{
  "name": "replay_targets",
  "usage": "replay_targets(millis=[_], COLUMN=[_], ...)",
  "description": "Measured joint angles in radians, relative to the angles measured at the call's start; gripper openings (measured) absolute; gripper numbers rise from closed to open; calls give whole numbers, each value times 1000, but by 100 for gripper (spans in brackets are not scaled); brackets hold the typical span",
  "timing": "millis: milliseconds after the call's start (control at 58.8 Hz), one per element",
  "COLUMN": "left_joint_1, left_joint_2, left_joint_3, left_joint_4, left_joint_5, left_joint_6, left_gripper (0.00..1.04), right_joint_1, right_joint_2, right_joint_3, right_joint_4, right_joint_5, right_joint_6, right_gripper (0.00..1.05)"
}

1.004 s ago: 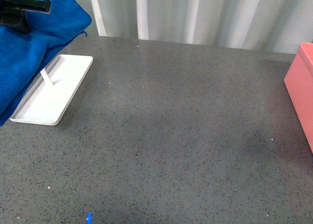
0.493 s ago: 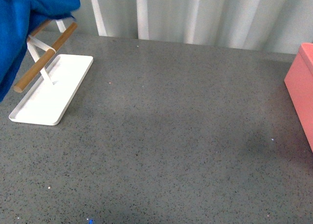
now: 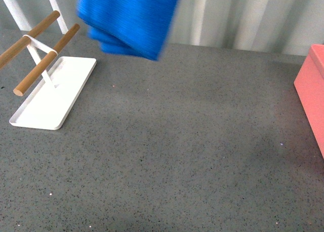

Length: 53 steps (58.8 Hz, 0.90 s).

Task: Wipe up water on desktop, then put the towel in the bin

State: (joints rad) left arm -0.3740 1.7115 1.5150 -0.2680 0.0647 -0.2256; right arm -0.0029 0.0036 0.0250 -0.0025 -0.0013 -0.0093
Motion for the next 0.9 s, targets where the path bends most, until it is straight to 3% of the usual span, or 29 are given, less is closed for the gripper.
replay_targets(millis=[187,357,442,544,698,800,902], left_joint_1=[-139,-182,-189,-196,-199,-201,-209], left_joint_2=[4,10,14,16,22,25,26], left_joint_3=[-135,-174,-174,-174,-172,-168,-165], left_joint_4=[133,177,177,177,175,172,163], left_joint_5=[19,18,17,14,6,6,5], left_joint_6=[-158,-234,-248,-251,-252,-255,-258], left_gripper=[5,5,5,5,5,5,5], right_joint_1=[0,-1,-94,-84,-5,67,197], right_joint_2=[0,1,152,456,853,1051,1213], right_joint_3=[0,0,14,80,239,286,285], right_joint_4=[0,0,105,375,666,716,752], right_joint_5=[0,-10,-359,-533,-484,-430,-376], right_joint_6=[0,3,99,195,305,335,313], right_gripper=[98,98,98,98,98,98,98])
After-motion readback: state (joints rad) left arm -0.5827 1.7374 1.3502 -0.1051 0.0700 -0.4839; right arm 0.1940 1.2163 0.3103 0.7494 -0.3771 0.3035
